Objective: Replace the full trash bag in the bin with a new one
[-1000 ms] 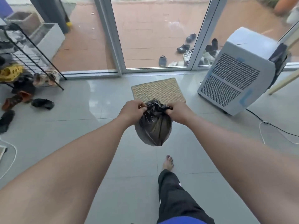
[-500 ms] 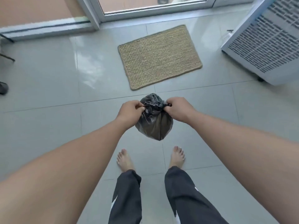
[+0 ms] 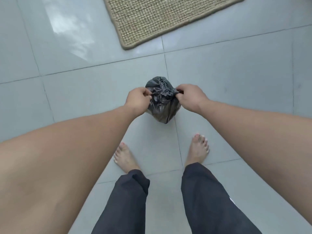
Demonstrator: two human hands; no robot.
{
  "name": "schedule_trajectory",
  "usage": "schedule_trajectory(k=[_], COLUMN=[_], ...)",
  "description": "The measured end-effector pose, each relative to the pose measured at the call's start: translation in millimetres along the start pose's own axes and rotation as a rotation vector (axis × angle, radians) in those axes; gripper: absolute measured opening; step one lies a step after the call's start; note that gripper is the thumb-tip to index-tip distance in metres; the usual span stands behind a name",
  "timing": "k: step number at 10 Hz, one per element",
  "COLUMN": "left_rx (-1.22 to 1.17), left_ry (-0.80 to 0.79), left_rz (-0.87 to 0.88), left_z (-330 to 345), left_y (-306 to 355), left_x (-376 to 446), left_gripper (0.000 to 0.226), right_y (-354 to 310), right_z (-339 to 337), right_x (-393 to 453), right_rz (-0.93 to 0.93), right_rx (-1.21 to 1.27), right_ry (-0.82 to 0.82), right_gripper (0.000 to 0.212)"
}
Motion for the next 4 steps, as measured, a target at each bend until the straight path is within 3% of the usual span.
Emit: schedule_trajectory(k=[2,4], left_rx=[0.072,0.192], left_ry=[-0.020,0.029], left_rz=[-0.013,0.035], left_z=[-17.4,-88.7], left_y=[6.7,77.9], left_x=[-22.6,-69.3], left_gripper=[0.027,0.039], right_y=[-13.8,-61.4], right_z=[-19.2,-95.9], right_x=[-20.5,-75.1], right_rz=[-0.023,-0.060], right_rx=[-0.070,-0.106], right_ry=[0.021,0.091], right_gripper=[0.041,0.051])
Point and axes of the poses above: each hand's wrist, its own x-axis towards the middle knuckle, its own z-axis out of the palm, y = z × x, the point moved 1 cm from there along x, towards the middle knuckle, and after that the axes turned 3 degrees about z, right-handed, at the moved point
